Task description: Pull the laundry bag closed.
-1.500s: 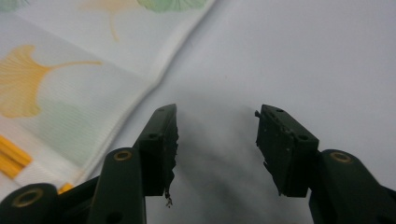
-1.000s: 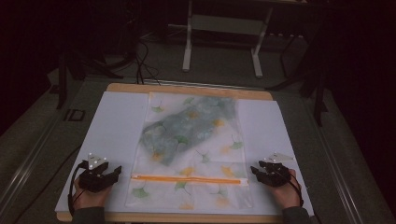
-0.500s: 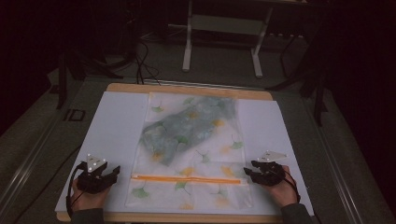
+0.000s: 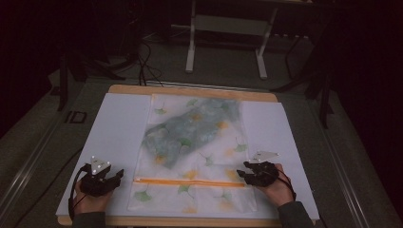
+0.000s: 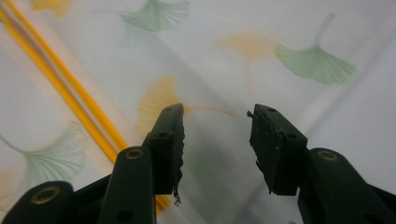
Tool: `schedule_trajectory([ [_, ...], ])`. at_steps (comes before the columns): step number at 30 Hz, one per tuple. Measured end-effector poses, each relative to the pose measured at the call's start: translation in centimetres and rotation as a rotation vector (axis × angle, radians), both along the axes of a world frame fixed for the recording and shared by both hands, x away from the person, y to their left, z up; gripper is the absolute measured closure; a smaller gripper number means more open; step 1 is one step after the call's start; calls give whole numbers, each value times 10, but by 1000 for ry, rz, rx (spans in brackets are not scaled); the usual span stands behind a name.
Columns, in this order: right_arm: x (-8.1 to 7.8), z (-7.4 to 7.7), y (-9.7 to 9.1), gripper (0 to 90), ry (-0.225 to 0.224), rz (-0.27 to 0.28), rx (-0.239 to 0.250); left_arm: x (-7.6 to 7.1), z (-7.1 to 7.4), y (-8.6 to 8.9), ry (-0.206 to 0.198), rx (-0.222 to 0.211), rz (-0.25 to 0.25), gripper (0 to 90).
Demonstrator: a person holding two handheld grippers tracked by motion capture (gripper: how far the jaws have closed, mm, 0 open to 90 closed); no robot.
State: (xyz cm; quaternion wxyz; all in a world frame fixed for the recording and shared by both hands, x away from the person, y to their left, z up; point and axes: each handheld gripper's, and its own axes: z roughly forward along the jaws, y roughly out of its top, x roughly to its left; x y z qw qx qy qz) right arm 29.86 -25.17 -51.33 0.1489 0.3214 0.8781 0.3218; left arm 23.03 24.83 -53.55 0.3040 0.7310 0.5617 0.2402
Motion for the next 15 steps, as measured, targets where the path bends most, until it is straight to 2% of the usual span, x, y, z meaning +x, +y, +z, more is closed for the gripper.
schedule_trajectory([
  [11,0,7,29,528,-6,98,-42,-2,2,1,-8,-12,-7,508],
  [15,1,8,41,532,-3,125,-39,-2,2,1,-5,-15,-13,514],
])
